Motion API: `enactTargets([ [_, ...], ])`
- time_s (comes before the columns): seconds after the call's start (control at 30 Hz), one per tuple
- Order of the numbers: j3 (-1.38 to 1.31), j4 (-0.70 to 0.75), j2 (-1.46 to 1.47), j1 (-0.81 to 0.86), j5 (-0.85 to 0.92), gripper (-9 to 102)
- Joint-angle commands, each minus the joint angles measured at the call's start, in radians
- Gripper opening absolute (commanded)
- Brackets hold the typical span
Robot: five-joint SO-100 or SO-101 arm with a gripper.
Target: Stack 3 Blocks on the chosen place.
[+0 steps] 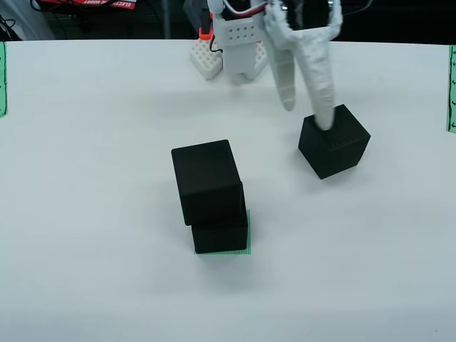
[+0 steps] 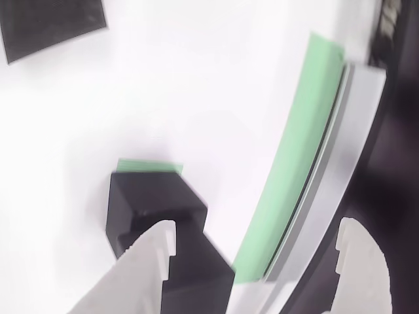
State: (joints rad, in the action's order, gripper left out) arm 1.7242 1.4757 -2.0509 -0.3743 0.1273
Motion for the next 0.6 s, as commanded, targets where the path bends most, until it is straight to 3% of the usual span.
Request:
enactTargets([
  [0.0,0.02,0.008,-0.041,-0.144,0.158,29],
  [0.37,0.245,0.077,-0.078,-0.216,0.583,29],
  [0.57,0.311,0.049,-0.084,-0.202,0.598,29],
])
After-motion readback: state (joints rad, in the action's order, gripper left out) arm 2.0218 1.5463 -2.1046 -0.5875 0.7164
